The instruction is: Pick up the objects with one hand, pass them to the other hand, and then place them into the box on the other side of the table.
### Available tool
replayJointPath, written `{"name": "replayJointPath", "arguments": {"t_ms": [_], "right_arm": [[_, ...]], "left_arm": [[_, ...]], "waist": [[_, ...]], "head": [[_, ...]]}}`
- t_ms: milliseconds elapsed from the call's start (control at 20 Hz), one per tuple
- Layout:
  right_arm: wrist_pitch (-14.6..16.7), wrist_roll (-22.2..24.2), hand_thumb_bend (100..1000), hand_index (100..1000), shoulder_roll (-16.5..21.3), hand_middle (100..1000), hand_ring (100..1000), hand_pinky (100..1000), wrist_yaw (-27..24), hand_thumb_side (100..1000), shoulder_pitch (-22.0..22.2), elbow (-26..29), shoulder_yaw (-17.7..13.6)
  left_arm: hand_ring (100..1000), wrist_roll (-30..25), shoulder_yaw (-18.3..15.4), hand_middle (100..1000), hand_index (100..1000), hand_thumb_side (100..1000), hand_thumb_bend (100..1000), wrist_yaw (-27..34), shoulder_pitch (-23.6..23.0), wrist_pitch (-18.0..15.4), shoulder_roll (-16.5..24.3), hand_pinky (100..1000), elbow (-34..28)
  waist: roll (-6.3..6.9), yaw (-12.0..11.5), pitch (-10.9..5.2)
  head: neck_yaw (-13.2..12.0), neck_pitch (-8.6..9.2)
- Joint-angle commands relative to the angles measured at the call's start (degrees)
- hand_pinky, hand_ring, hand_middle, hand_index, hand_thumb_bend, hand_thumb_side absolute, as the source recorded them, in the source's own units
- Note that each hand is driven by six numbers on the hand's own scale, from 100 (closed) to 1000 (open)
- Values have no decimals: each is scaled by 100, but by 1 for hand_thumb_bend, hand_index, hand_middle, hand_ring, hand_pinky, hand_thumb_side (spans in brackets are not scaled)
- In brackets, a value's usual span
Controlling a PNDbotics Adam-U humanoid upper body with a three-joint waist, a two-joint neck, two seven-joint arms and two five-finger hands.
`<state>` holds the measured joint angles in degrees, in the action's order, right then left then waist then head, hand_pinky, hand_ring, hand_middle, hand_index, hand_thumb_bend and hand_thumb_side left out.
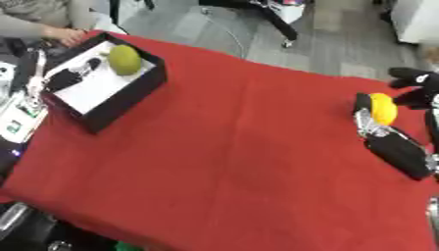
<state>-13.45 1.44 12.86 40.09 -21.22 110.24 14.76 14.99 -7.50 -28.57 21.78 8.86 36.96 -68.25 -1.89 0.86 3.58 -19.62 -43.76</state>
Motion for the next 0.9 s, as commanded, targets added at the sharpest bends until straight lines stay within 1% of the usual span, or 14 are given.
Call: {"name": "replayJointPath", "arguments": {"t_ms": [50, 150, 250, 300, 350, 400, 500, 600, 750, 850, 900], "right_arm": [[30, -32, 273, 817, 168, 678, 645, 689, 19, 530, -137, -44, -60], [75, -65, 286, 824, 341, 686, 652, 694, -45, 518, -209, -201, -84], [114, -131, 306, 836, 510, 706, 668, 703, -141, 486, -283, -415, -101], [149, -148, 327, 862, 590, 752, 709, 723, -192, 465, -317, -539, -92], [185, -119, 338, 875, 672, 771, 743, 740, -234, 462, -342, -670, -70], [226, -62, 361, 906, 742, 813, 770, 754, -264, 468, -359, -807, -33], [297, 93, 388, 936, 924, 859, 814, 784, -266, 479, -390, -1091, 43], [322, 264, 404, 956, 1064, 890, 849, 807, -207, 488, -439, -1377, 43], [292, 469, 405, 964, 1194, 901, 862, 821, -61, 496, -544, -1805, -91], [239, 476, 403, 963, 1259, 901, 863, 826, 83, 492, -619, -2094, -208], [210, 456, 404, 961, 1286, 899, 829, 828, 158, 492, -654, -2234, -263]], "left_arm": [[777, 54, 102, 796, 882, 697, 671, 26, 133, -221, 55, 790, -517], [770, 66, 244, 793, 880, 701, 655, 151, 143, -416, -116, 784, -837], [760, 78, 328, 786, 877, 697, 642, 299, 125, -594, -322, 774, -1126], [756, 72, 368, 783, 876, 697, 636, 379, 108, -681, -432, 772, -1268], [755, 53, 408, 782, 876, 696, 634, 461, 93, -767, -557, 770, -1408], [752, 22, 454, 780, 875, 694, 630, 537, 81, -853, -690, 768, -1549], [748, -60, 549, 777, 874, 695, 624, 677, 39, -1030, -968, 766, -1836], [741, -176, 625, 771, 871, 695, 619, 827, -29, -1206, -1250, 762, -2122], [731, -413, 733, 762, 868, 698, 600, 1073, -235, -1470, -1677, 755, -2551], [733, -587, 832, 765, 869, 706, 598, 1246, -455, -1543, -1950, 755, -2840], [734, -674, 898, 766, 870, 709, 598, 1319, -558, -1504, -2068, 755, -2969]], "waist": [[63, -11, -179], [47, -27, -175], [33, -51, -164], [26, -67, -155], [17, -86, -143], [13, -102, -133], [5, -136, -111], [-8, -163, -87], [-33, -193, -50], [-54, -206, -31], [-65, -209, -23]], "head": [[165, -35], [379, -35], [632, -35], [781, -35], [949, -35], [1107, -35], [1441, -35], [1820, -35], [2321, -35], [2539, -35], [2613, -35]]}}
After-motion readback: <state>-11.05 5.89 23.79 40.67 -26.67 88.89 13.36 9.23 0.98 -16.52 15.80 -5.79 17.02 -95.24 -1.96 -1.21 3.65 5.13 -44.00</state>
